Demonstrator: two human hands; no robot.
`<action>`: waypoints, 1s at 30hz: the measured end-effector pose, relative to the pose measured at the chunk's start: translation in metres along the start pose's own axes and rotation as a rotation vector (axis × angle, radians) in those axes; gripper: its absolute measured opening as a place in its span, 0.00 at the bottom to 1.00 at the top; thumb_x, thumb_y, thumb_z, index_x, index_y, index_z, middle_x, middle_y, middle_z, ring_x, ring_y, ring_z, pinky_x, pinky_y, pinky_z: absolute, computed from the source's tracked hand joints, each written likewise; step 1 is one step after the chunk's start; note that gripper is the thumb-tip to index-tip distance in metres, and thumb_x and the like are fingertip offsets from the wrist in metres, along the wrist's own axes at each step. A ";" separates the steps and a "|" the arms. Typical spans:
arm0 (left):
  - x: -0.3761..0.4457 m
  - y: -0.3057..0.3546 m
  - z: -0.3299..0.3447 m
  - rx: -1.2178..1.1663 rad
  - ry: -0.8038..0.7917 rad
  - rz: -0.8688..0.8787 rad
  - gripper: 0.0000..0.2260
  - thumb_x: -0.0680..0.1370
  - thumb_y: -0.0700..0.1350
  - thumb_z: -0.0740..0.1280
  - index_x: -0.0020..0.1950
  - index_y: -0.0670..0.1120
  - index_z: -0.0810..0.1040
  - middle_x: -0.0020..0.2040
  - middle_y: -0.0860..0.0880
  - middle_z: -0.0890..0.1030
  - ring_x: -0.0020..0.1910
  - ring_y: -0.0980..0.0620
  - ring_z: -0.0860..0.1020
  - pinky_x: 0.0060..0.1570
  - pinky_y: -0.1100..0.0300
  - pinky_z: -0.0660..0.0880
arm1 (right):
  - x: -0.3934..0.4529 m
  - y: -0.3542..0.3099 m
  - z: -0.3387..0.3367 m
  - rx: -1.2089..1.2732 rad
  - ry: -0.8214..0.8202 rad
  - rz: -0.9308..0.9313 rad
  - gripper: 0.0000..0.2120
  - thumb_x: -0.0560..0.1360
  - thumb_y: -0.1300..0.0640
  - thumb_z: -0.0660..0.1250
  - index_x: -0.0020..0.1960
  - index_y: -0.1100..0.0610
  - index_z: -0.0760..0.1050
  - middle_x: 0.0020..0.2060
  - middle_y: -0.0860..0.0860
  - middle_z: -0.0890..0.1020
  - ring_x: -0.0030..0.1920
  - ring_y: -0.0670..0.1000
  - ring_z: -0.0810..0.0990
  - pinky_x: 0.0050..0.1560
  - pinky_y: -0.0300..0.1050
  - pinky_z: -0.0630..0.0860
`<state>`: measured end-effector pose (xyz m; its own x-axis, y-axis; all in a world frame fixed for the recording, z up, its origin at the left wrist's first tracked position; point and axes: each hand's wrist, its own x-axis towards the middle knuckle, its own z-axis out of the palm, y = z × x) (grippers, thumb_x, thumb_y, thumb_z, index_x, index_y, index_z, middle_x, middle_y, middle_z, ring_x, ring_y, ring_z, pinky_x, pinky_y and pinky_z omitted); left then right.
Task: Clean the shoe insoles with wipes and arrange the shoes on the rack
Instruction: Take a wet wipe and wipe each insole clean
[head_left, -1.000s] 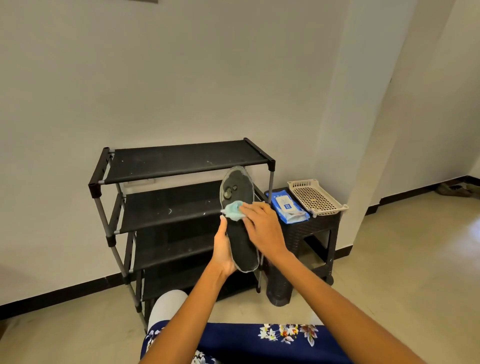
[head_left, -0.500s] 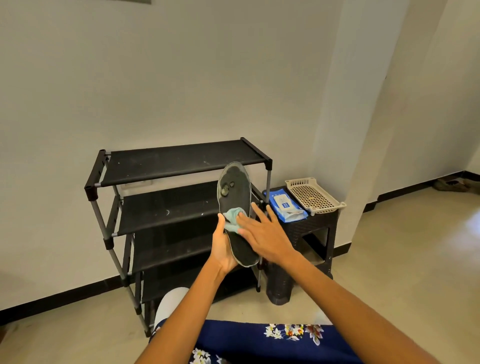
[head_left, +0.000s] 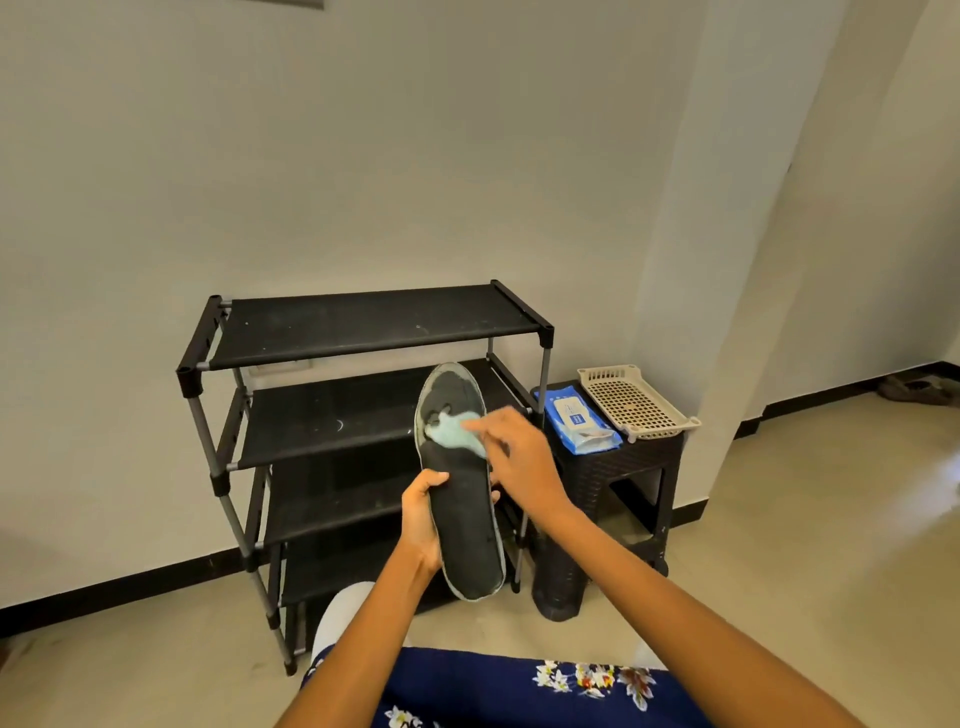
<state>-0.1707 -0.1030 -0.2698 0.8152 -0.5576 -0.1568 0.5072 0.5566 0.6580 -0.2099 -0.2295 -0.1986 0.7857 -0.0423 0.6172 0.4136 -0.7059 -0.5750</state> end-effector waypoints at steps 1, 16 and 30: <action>-0.001 0.002 0.002 0.030 -0.006 -0.006 0.19 0.73 0.45 0.58 0.55 0.35 0.77 0.44 0.37 0.82 0.37 0.43 0.81 0.40 0.54 0.80 | 0.011 -0.004 0.000 0.027 0.052 0.081 0.11 0.78 0.64 0.61 0.57 0.60 0.78 0.49 0.53 0.78 0.46 0.40 0.74 0.48 0.27 0.70; 0.000 0.015 0.007 -0.022 0.047 0.065 0.33 0.76 0.67 0.51 0.57 0.43 0.81 0.51 0.39 0.83 0.48 0.43 0.82 0.49 0.51 0.78 | -0.029 0.022 0.022 -0.731 -0.352 -0.307 0.22 0.79 0.48 0.50 0.69 0.54 0.69 0.64 0.48 0.76 0.72 0.55 0.64 0.73 0.57 0.55; -0.004 0.010 -0.006 -0.142 0.053 -0.042 0.30 0.72 0.61 0.65 0.61 0.38 0.75 0.51 0.38 0.81 0.49 0.44 0.81 0.50 0.51 0.79 | -0.033 0.022 0.018 -0.321 -0.318 -0.491 0.08 0.75 0.53 0.64 0.45 0.55 0.80 0.45 0.49 0.81 0.49 0.49 0.75 0.49 0.46 0.74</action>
<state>-0.1671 -0.0912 -0.2668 0.8042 -0.5509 -0.2231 0.5724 0.6168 0.5403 -0.2184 -0.2307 -0.2415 0.6588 0.5135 0.5498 0.6392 -0.7674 -0.0492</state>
